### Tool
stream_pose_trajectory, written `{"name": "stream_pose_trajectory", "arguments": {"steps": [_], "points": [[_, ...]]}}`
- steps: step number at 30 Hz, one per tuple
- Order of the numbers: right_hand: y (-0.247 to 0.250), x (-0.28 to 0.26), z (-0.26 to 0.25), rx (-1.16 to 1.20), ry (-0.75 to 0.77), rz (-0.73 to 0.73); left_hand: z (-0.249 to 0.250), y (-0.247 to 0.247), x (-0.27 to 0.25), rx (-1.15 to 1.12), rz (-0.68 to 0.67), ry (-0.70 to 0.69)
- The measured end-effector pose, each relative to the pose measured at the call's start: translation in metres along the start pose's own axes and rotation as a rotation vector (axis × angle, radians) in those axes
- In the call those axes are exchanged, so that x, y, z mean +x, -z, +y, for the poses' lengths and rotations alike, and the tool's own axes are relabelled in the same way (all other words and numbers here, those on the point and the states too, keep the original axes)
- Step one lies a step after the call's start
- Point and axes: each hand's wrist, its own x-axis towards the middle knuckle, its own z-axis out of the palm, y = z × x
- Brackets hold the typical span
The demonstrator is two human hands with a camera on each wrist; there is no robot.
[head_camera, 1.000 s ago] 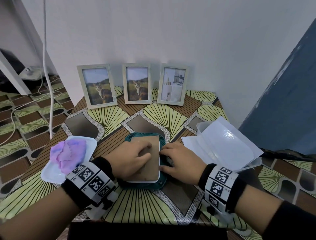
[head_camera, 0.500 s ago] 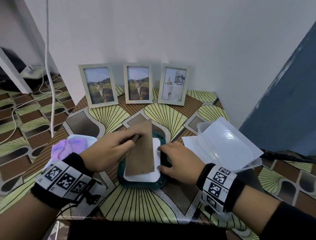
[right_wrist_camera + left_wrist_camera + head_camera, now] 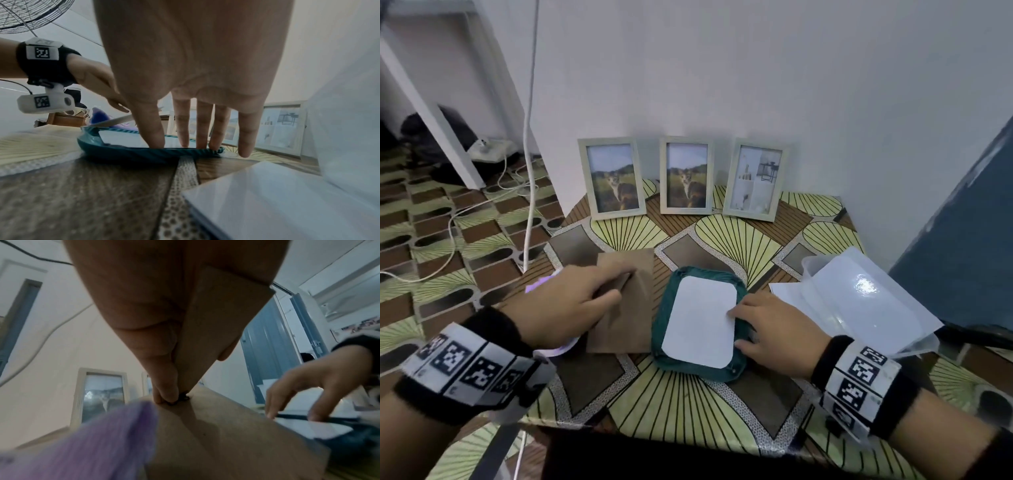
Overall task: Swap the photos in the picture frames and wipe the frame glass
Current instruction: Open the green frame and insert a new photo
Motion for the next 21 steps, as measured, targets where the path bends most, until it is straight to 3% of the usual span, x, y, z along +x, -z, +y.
{"name": "stream_pose_trajectory", "arguments": {"steps": [6, 12, 17, 21], "points": [[0.002, -0.002, 0.0, 0.021, -0.015, 0.005, -0.005, -0.029, 0.001, 0.086, -0.116, -0.026], [0.001, -0.002, -0.006, 0.018, -0.041, 0.011, -0.008, -0.064, 0.004, 0.375, -0.22, 0.015], [-0.001, -0.002, -0.008, 0.028, -0.06, 0.017, -0.01, -0.072, 0.004, 0.527, -0.231, 0.012], [-0.001, -0.002, -0.005, 0.043, -0.046, 0.026, -0.008, -0.067, 0.014, 0.555, -0.315, -0.004]]}}
